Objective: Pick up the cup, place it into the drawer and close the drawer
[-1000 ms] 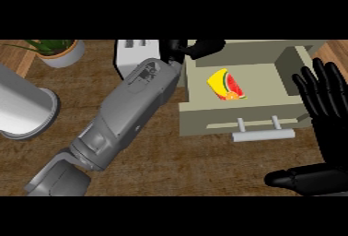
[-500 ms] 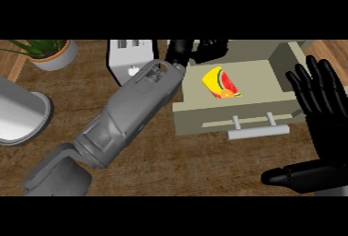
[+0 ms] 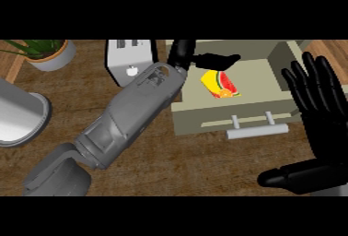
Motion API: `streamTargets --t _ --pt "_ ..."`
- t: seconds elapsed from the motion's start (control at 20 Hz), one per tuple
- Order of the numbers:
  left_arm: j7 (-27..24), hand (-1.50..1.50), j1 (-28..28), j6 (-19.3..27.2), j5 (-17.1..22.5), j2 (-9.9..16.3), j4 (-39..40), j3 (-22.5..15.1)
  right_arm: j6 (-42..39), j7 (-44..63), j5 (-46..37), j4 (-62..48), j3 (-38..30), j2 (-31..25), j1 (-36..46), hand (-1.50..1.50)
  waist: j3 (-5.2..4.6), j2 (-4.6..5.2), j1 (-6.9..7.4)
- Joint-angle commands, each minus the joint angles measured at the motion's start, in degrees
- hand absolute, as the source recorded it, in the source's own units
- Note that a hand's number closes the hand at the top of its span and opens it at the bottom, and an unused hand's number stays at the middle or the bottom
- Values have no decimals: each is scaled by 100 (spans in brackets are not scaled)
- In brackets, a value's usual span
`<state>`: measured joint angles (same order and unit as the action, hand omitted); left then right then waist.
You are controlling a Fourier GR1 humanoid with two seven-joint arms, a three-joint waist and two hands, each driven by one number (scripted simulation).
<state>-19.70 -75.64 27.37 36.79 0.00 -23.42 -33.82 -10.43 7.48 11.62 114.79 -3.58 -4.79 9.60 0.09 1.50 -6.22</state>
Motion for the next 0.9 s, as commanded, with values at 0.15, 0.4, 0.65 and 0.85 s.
streamTargets --t 0.15,0.4,0.65,0.85 --pt "-629 -150 49 -194 592 0 -311 221 -148 344 650 170 -207 -108 126 -150 -4 -34 112" --pt "-818 -150 127 -183 916 0 -877 460 -380 376 953 547 -339 -209 -636 -150 -5 -140 342" --pt "-444 -150 450 -449 842 371 -1192 823 -1120 -174 947 215 -587 -652 -819 150 -6 -178 624" --pt "-605 -150 1211 -325 852 501 -1934 817 -1366 -152 355 383 -527 -1103 -844 150 -10 -220 746"
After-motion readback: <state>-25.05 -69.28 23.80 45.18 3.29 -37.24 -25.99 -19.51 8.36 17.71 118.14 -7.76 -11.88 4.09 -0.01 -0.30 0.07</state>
